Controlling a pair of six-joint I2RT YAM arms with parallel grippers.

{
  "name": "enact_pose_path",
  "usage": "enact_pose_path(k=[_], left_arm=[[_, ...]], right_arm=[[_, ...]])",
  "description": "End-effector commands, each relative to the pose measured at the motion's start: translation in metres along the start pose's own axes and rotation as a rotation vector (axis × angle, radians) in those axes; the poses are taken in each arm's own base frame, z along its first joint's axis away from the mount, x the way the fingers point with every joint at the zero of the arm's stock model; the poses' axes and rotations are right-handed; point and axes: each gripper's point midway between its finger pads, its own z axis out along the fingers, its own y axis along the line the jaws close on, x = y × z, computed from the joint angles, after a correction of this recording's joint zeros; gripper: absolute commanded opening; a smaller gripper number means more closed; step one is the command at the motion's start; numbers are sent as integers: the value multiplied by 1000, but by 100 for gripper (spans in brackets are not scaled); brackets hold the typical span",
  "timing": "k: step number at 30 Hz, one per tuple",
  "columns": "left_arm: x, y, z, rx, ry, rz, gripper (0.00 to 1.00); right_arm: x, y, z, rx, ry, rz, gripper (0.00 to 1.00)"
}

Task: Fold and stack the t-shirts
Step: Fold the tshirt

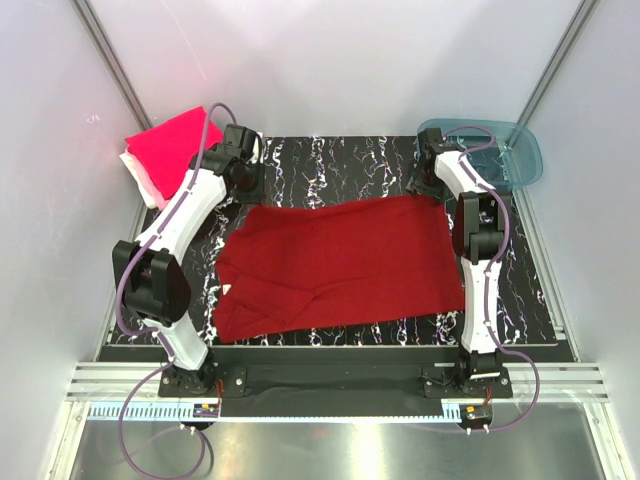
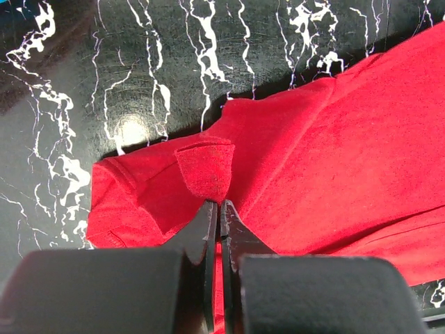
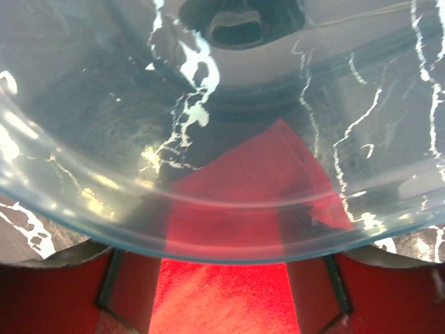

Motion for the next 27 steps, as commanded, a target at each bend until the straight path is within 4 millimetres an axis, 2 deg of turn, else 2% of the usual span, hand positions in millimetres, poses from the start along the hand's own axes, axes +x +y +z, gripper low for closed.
enact_pose_path(k=[1,5,9,13,14,18,20,24,27], left_arm=[[-15,3,-16,0,-72,7,0],[-15,5,-15,-5,-70,4,0],[-17,10,-16,-30,-78,2,0],[-18,10,-18,-24,-82,0,0],[-18,10,-19,-23,-82,-1,0],[-16,9,-15,-16,-74,-1,0],[-15,10,-12,-17,-68,0,0],[-15,10,-8,-18,-65,-1,0],[-18,10,-9,-32,-72,-4,0]], right_arm=[[-22,-28,-6,63,-56,16,69],[-24,-36,-1,69,-44,34,69],[-33,-38,-9,41,-79,58,68],[-35,-32,-11,5,-74,60,49],[-32,-30,-7,0,-61,64,37],[-19,-23,2,-32,-13,66,10],[-17,-25,1,-33,-13,68,0],[-17,-24,-10,-53,-14,70,0],[-21,-23,-29,-77,-18,71,0]])
